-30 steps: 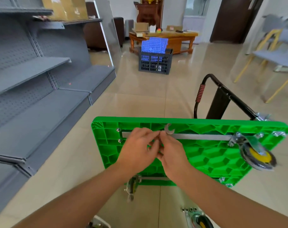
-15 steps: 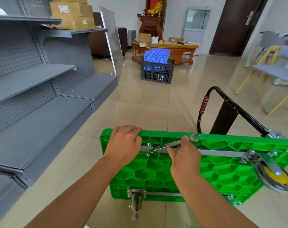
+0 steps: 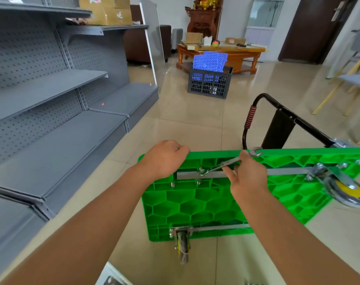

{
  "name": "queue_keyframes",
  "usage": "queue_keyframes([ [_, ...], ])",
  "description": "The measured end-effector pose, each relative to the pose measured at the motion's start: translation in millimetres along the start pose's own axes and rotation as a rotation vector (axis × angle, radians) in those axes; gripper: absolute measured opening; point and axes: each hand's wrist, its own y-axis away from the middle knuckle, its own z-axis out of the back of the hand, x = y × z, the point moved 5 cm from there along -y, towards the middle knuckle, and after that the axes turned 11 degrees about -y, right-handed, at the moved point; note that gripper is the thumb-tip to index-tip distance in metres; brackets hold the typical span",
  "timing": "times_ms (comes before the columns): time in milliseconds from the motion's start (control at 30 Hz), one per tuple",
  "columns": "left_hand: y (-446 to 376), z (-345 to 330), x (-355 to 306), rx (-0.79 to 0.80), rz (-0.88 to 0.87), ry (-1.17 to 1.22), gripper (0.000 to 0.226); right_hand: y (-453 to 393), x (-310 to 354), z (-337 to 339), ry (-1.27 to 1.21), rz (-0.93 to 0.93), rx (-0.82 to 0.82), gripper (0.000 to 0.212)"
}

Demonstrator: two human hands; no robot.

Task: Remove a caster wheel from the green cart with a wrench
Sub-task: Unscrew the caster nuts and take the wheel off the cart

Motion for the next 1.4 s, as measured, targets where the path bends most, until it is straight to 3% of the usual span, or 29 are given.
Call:
queue_keyframes([
  [100, -3, 1, 0, 0.023, 0.025, 0.016, 0.052, -20, 11, -5, 0.06, -0.056, -0.047, 0.012],
  [233, -2, 4, 2, 0.05, 0.038, 0.055, 0.035, -40, 5, -11, 0.127, -0.08, 0.107, 0.01],
  [333, 5, 4, 7, 0.1, 0.063, 0.12, 0.049, -45, 4, -12, 0.142, -0.09, 0.227, 0.009],
  [467, 13, 3, 11, 0.136, 0.086, 0.189, 0.05, -53, 6, -16, 0.087, -0.119, 0.3, 0.009],
  [567, 23, -1, 10, 0.187, 0.082, 0.248, 0.028, -54, 2, -18, 0.157, -0.137, 0.356, 0.01],
  [700, 29, -4, 8, 0.211, 0.029, 0.351, 0.029, -57, 1, -24, 0.283, -0.133, 0.407, 0.008],
  [1000, 48, -39, 0, 0.405, -0.038, 0.839, 0.037, -56, 0, -28, 0.392, -0.089, 0.456, 0.023],
  [1400, 48, -54, 15, 0.359, -0.11, 0.857, 0.037, -44, 2, -23, 0.407, -0.059, 0.468, 0.02],
])
